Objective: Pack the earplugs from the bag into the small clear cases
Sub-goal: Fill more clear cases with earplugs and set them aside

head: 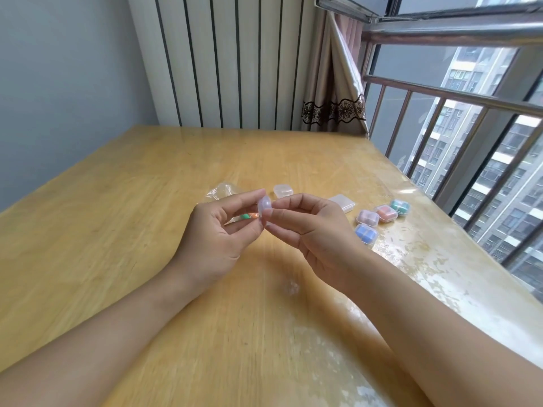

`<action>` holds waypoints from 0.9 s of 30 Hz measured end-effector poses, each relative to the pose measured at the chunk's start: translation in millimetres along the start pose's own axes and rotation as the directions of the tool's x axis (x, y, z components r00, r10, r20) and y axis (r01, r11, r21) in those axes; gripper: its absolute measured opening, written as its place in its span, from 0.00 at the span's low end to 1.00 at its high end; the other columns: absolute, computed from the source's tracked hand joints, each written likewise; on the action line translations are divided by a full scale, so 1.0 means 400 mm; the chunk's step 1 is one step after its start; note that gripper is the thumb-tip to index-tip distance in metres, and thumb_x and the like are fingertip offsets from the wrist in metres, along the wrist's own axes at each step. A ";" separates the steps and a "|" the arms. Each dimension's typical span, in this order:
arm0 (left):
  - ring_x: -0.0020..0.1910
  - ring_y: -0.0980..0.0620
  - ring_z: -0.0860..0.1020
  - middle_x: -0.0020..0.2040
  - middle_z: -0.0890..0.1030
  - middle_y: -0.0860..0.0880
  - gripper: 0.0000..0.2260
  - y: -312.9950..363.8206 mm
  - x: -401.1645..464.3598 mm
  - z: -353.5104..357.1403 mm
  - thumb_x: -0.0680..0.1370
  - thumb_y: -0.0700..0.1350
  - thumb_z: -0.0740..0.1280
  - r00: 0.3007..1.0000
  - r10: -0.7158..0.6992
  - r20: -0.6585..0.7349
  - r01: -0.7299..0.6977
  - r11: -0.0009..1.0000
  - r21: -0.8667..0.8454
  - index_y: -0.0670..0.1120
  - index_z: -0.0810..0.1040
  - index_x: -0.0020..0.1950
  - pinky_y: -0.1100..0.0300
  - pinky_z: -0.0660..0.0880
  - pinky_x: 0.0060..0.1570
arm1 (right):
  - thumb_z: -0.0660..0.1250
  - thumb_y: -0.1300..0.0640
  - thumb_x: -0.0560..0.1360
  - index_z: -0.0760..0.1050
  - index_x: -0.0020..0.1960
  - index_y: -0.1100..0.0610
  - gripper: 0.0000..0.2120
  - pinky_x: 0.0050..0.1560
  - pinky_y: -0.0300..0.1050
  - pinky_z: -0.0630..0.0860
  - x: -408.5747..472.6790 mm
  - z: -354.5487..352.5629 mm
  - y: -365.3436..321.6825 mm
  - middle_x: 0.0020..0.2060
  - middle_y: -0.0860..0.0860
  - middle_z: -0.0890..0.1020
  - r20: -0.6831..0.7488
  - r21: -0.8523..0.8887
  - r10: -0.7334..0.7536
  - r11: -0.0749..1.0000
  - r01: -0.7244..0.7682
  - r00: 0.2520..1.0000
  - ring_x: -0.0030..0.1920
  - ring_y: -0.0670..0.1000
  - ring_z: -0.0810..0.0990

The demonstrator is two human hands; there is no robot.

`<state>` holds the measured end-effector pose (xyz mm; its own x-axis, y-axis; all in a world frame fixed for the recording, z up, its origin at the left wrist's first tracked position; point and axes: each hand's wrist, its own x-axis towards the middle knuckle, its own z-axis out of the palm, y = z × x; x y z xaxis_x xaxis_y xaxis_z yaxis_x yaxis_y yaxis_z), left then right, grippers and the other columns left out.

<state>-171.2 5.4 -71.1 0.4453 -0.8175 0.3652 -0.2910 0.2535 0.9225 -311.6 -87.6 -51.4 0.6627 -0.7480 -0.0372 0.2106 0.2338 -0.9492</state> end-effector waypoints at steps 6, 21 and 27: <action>0.53 0.58 0.85 0.52 0.87 0.52 0.19 0.006 -0.002 0.006 0.70 0.45 0.75 1.000 -0.030 -0.009 0.030 1.000 0.010 0.46 0.83 0.61 0.66 0.79 0.53 | 0.76 0.60 0.72 0.77 0.45 0.67 0.12 0.56 0.60 0.83 0.000 0.015 0.001 0.39 0.62 0.87 -0.044 -0.351 -0.172 0.925 0.146 0.984 0.46 0.60 0.88; 0.54 0.56 0.84 0.53 0.87 0.49 0.14 0.002 0.010 -0.006 0.74 0.32 0.72 0.991 -0.131 0.004 0.131 0.991 -0.037 0.42 0.84 0.58 0.69 0.78 0.52 | 0.72 0.57 0.71 0.81 0.45 0.56 0.04 0.46 0.60 0.85 0.016 0.000 0.010 0.34 0.55 0.87 0.019 -0.612 -0.307 0.749 0.254 0.952 0.39 0.55 0.88; 0.47 0.51 0.86 0.48 0.88 0.45 0.09 0.027 0.004 -0.010 0.76 0.34 0.70 0.972 -0.218 0.085 0.228 0.965 -0.128 0.41 0.85 0.54 0.62 0.82 0.44 | 0.67 0.66 0.80 0.81 0.55 0.66 0.07 0.38 0.43 0.83 0.039 -0.059 -0.034 0.35 0.58 0.85 0.024 -0.308 -0.104 0.945 0.106 0.994 0.33 0.53 0.84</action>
<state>-170.4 8.8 -60.2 0.4242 -0.8941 0.1433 -0.0709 0.1250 0.9896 -321.0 -117.2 -46.2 0.6544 -0.7530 0.0694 0.0484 -0.0498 -0.9976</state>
